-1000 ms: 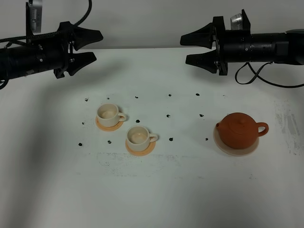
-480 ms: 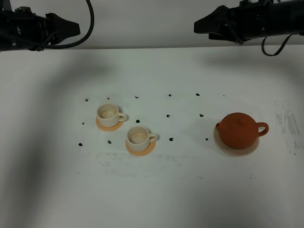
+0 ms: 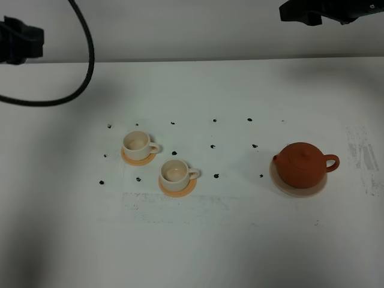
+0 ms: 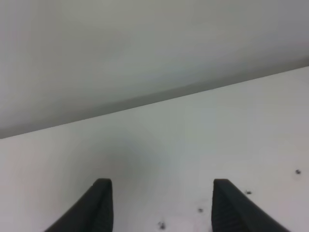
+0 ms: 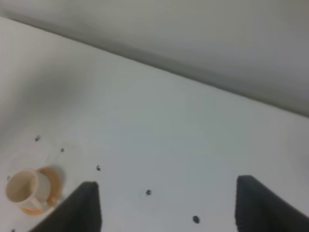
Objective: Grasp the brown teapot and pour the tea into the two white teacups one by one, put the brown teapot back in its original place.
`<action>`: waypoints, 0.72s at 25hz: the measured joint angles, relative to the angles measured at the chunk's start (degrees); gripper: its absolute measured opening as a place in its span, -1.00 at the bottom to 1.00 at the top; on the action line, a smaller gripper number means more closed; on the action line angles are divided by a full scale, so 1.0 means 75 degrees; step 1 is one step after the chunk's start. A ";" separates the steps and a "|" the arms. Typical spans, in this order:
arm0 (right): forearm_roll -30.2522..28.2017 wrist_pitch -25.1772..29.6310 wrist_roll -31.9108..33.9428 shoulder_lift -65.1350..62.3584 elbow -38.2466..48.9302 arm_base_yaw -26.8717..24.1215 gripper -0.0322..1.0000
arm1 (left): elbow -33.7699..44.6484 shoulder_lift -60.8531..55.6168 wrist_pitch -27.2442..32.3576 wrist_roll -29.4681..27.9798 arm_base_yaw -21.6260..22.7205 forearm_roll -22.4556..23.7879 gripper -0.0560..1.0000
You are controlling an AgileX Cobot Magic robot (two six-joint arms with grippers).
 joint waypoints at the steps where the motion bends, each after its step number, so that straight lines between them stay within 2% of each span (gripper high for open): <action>1: -0.0234 -0.0012 0.0148 -0.0140 0.0000 0.0034 0.16 | 0.0332 -0.0286 -0.0185 0.0000 0.0000 0.0029 -0.02; 5: -0.1816 -0.0019 0.0908 -0.0778 0.0000 0.0434 0.14 | 0.1746 -0.1775 -0.0781 0.0000 0.0000 0.0357 -0.02; 9: -0.3218 -0.0046 0.1660 -0.1363 0.0000 0.0993 0.11 | 0.3010 -0.3242 -0.1035 -0.0180 0.0000 0.0631 -0.02; 13: -0.3916 -0.0255 0.2103 -0.1785 0.0263 0.1325 0.11 | 0.3581 -0.4638 -0.0838 -0.0435 0.0000 0.0729 -0.02; 16: -0.4050 -0.1056 0.2158 -0.2268 0.1262 0.1370 0.10 | 0.3726 -0.5580 -0.0160 -0.0774 0.0000 0.1160 -0.03; 18: -0.4089 -0.1785 0.2164 -0.2670 0.2244 0.1370 0.10 | 0.3726 -0.6139 0.0404 -0.1301 0.0000 0.1704 -0.04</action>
